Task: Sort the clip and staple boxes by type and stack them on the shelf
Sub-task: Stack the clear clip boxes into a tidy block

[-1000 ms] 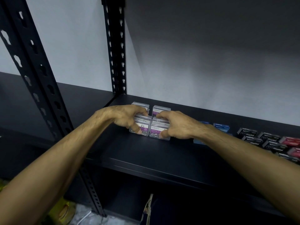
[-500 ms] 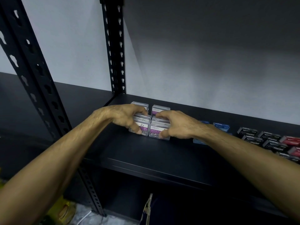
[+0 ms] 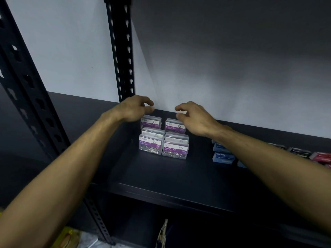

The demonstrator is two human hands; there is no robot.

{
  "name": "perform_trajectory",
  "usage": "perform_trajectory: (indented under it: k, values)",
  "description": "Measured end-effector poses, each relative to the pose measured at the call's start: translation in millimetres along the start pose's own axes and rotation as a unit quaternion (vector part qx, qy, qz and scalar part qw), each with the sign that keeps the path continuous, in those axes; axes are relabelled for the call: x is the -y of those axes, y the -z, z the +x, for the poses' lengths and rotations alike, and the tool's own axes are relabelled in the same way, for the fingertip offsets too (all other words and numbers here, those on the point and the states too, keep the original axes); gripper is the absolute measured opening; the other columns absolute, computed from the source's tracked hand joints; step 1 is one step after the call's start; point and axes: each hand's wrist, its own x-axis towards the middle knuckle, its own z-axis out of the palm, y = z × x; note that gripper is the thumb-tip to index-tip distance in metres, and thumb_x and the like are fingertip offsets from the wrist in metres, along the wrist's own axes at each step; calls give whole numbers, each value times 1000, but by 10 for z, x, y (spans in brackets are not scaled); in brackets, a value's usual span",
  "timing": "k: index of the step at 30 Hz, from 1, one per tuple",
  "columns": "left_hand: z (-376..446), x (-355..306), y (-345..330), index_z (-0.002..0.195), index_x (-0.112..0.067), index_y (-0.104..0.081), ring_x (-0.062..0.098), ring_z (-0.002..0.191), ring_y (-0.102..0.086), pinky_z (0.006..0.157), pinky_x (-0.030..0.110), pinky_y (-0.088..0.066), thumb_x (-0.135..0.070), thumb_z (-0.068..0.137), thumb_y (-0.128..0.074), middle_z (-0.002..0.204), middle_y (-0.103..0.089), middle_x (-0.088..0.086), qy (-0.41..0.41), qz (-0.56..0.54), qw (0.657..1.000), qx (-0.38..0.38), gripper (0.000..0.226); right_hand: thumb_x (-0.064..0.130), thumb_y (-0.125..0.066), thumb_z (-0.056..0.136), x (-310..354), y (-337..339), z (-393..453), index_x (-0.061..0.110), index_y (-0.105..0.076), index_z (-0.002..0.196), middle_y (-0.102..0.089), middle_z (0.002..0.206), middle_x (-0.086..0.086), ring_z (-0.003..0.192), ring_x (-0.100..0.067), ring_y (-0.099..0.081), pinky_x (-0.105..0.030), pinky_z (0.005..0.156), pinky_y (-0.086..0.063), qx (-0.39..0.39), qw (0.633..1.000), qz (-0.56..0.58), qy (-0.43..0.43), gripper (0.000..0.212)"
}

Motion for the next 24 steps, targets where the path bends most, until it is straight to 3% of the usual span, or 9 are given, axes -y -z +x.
perform_trajectory:
  k: [3, 6, 12, 19, 24]
  values:
    - [95, 50, -170, 125, -23, -66, 12, 110, -60, 91, 25, -42, -31, 99, -55, 119, -68, -3, -7, -11, 1000, 20, 29, 26, -46, 103, 14, -83, 102, 18, -54, 138, -53, 141, -3, 123, -18, -51, -24, 89, -38, 50, 999, 3, -8, 37]
    - [128, 78, -260, 110, -24, -74, 11, 100, -65, 91, 29, -49, -28, 100, -53, 104, -73, -7, -14, -33, 999, 29, 23, 25, -48, 103, -15, -118, 139, 18, -57, 136, -59, 135, -3, 112, -14, -56, -23, 83, -44, 95, 994, 34, -31, 35]
    - [119, 65, -271, 107, -21, -74, 7, 97, -66, 86, 22, -47, -24, 100, -54, 101, -73, -8, -21, -53, 997, 42, 22, 23, -53, 100, -88, -106, 102, 22, -61, 132, -62, 132, 0, 106, -9, -56, -21, 79, -45, 95, 993, 68, -32, 33]
    - [55, -6, -268, 109, -21, -74, 10, 102, -66, 93, 27, -50, -24, 99, -55, 106, -73, -6, -40, -51, 995, 77, 22, 23, -56, 98, -112, -65, 10, 25, -66, 127, -64, 129, 6, 109, -6, -56, -23, 89, -45, 104, 991, 71, -36, 30]
    - [16, -44, -263, 110, -19, -74, 11, 104, -66, 99, 34, -50, -21, 99, -55, 107, -73, -6, -58, -38, 992, 107, 22, 23, -57, 97, -118, -86, -82, 25, -67, 126, -65, 128, 10, 105, 0, -55, -15, 86, -40, 100, 991, 80, -33, 30]
